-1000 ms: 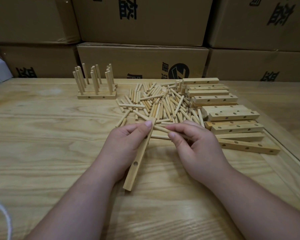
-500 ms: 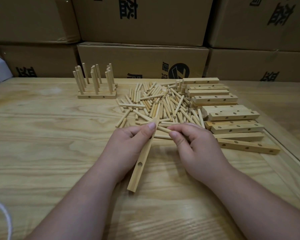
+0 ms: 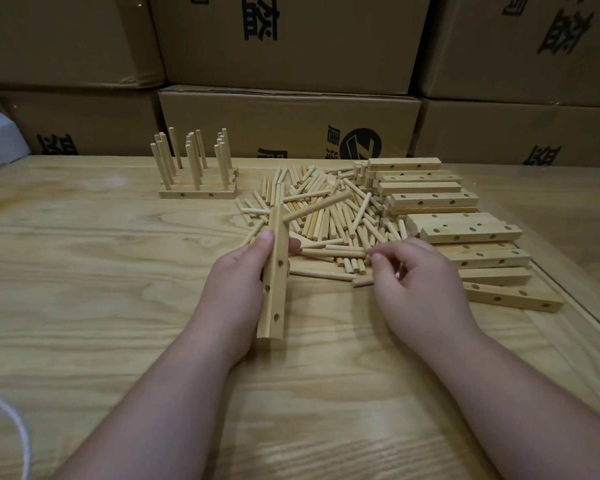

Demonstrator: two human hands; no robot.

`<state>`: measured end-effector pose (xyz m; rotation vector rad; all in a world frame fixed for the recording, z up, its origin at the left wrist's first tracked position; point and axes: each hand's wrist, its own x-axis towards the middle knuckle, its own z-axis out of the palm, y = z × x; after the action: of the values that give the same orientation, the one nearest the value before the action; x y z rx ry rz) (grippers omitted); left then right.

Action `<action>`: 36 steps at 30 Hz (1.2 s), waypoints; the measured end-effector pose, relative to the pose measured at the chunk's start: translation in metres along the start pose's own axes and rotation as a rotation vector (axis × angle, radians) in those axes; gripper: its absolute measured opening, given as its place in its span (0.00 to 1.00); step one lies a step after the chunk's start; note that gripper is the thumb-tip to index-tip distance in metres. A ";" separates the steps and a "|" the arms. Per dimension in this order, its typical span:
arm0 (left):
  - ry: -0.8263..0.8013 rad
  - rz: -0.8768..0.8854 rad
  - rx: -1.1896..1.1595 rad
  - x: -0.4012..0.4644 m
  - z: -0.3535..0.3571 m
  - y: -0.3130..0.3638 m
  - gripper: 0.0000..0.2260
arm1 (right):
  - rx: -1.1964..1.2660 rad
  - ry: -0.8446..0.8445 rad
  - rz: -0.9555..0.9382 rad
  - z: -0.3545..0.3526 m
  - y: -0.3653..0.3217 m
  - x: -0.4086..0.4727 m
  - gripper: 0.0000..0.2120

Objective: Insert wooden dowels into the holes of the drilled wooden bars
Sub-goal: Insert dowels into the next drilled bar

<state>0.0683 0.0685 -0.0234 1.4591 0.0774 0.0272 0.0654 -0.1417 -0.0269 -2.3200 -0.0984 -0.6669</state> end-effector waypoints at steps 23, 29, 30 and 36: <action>0.015 0.070 0.105 -0.004 0.006 0.002 0.17 | 0.090 -0.224 -0.260 0.000 -0.021 -0.015 0.07; 0.005 0.073 0.120 -0.004 0.007 0.001 0.16 | 0.185 -0.187 -0.320 0.002 -0.020 -0.016 0.15; 0.005 0.073 0.124 -0.005 0.007 0.001 0.16 | 0.200 -0.167 -0.315 0.002 -0.019 -0.016 0.14; 0.020 0.079 0.154 -0.006 0.009 0.003 0.16 | 0.198 -0.136 -0.358 0.002 -0.018 -0.016 0.08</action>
<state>0.0629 0.0600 -0.0193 1.6151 0.0385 0.1021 0.0483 -0.1248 -0.0244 -2.1703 -0.6266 -0.6392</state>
